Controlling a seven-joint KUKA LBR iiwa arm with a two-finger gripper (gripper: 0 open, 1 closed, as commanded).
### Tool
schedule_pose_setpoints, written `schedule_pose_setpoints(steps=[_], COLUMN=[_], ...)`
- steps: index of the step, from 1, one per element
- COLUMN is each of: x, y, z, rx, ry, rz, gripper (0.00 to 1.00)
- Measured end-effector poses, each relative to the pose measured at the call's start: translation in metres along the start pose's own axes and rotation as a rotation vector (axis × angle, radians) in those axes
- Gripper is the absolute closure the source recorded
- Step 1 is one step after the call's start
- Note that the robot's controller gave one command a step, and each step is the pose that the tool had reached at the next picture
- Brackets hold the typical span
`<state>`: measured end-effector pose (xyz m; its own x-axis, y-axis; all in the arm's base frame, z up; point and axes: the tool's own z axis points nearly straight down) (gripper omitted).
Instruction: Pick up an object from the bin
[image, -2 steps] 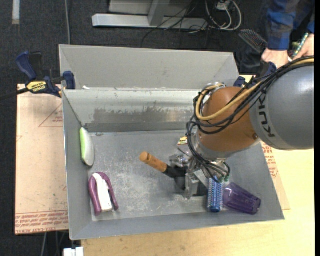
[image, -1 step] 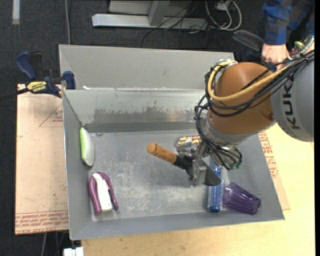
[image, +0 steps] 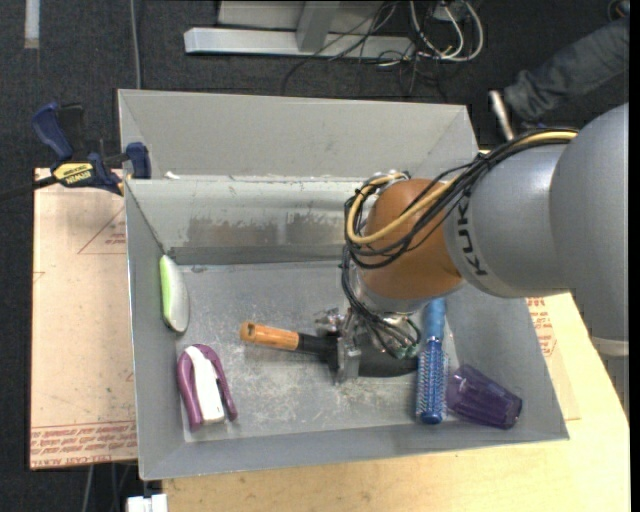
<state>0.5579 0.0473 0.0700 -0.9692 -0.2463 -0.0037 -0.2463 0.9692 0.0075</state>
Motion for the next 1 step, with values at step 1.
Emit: schedule_pose_setpoints(steps=[1], x=[0.0001], y=[0.0000], z=[0.0001], rx=[0.000], ry=[0.000], rz=[0.001], gripper=[1.00])
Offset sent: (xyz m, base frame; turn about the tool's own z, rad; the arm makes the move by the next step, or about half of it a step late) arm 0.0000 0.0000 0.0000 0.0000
